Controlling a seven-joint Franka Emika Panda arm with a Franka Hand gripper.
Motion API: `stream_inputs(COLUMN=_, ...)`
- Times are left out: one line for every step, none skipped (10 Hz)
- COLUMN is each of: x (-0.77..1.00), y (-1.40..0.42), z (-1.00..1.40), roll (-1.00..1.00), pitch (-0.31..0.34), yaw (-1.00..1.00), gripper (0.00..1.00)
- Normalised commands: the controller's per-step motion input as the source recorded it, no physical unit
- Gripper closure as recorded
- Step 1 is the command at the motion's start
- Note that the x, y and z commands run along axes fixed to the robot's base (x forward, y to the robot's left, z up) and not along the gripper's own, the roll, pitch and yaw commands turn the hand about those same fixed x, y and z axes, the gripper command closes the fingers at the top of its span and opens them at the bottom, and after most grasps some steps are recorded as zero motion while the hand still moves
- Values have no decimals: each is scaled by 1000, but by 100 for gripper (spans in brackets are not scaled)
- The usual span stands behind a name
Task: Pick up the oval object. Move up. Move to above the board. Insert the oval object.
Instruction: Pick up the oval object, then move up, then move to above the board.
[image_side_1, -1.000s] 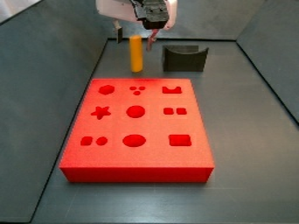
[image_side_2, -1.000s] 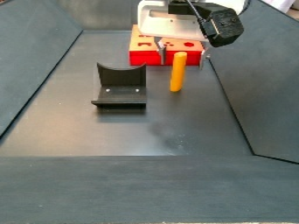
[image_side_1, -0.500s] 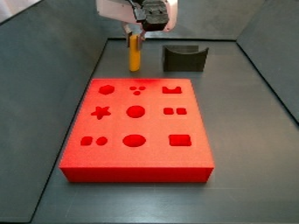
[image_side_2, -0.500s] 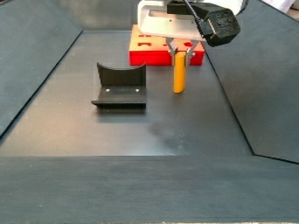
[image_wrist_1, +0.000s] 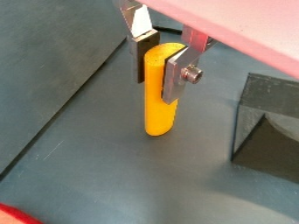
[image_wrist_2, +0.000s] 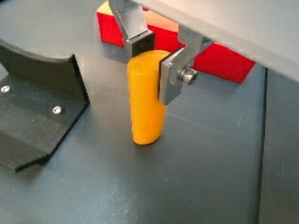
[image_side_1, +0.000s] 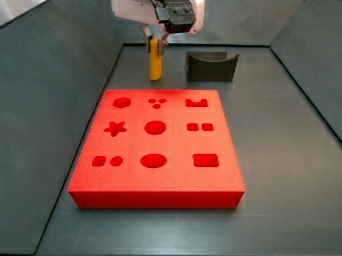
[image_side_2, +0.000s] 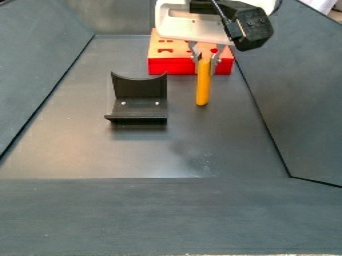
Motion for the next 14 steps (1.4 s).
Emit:
stream_inputs(x=0, y=0, z=0, roll=0, pitch=0, yaw=0, gripper=100)
stream_inputs(x=0, y=0, z=0, roll=0, pitch=0, yaw=0, gripper=100)
stream_inputs(x=0, y=0, z=0, roll=0, pitch=0, yaw=0, gripper=100)
stream_inputs(x=0, y=0, z=0, roll=0, pitch=0, yaw=0, gripper=100)
stream_inputs(x=0, y=0, z=0, roll=0, pitch=0, yaw=0, gripper=100)
stream_inputs(x=0, y=0, z=833, roll=0, pitch=0, yaw=0, gripper=100)
stream_inputs(x=35, y=20, z=757, roll=5, pitch=23, yaw=-3, gripper=100)
stream_inputs(x=25, y=18, z=620, roll=9, pitch=58, yaw=-8, gripper=100)
stream_inputs(x=22, y=18, z=517, roll=13, pitch=67, yaw=-10, gripper=100)
stream_inputs(x=17, y=17, z=293, roll=21, pitch=77, yaw=-14, gripper=100)
stream_inputs(x=419, y=225, z=1000, roll=-227, pitch=145, yaw=-158, gripper=100)
stream_inputs(x=440, y=239, z=1000, roll=-223, pitch=170, yaw=-153, gripper=100)
stream_inputs(x=413, y=218, z=1000, roll=-224, pitch=188, yaw=-123, gripper=100)
stream_inputs(x=362, y=193, z=1000, roll=-210, pitch=143, yaw=-83, gripper=100)
